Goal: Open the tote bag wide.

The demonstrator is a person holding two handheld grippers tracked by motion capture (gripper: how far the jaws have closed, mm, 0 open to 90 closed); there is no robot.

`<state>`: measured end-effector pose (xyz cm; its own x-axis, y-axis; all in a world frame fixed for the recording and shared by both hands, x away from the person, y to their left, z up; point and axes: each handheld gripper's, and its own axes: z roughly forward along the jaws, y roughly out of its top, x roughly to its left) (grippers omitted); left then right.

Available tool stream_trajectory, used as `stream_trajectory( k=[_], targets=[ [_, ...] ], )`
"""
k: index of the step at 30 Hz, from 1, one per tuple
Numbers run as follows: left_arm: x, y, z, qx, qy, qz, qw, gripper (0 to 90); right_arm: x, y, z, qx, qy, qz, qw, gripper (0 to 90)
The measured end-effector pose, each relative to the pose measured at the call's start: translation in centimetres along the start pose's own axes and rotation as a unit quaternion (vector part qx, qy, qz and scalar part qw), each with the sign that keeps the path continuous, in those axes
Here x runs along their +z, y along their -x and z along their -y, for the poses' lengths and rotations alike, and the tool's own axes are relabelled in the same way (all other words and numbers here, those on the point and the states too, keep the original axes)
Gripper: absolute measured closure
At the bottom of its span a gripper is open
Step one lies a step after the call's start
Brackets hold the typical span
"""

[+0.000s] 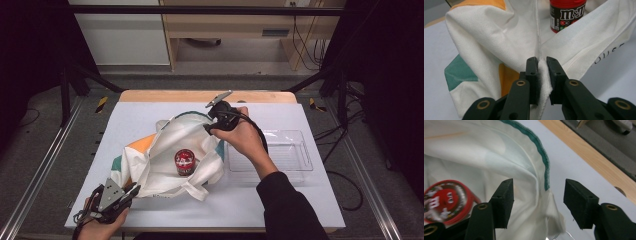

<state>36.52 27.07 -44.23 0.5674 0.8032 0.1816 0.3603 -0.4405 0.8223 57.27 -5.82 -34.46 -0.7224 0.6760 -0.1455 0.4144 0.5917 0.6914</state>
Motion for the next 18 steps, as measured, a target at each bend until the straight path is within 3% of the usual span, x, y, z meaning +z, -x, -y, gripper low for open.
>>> stream_trajectory(
  k=[2,8,12,13,18],
  targets=[
    [0.0,0.1,-0.1,0.008,0.003,-0.005,1.0,75.3,-2.5,-0.9,0.3,-0.009,0.019,0.002,0.9998,38.4],
    [-0.1,0.3,-0.3,0.011,0.008,-0.015,0.9998,65.5,-6.1,-3.0,2.5,-0.009,0.052,-0.004,0.9986,44.2],
    [-0.1,0.3,-0.4,0.007,0.015,-0.015,0.9997,58.6,-7.0,-3.6,3.4,-0.003,0.053,-0.004,0.9986,45.7],
    [-0.2,0.3,-0.7,0.008,0.019,-0.017,0.9996,56.7,-7.3,-3.7,3.7,0.008,0.057,-0.009,0.9983,45.5],
    [-0.5,-0.3,-1.8,0.008,0.032,-0.025,0.9992,49.1,-7.0,-4.2,3.4,0.016,0.055,0.0,0.9983,42.0]
  ],
)
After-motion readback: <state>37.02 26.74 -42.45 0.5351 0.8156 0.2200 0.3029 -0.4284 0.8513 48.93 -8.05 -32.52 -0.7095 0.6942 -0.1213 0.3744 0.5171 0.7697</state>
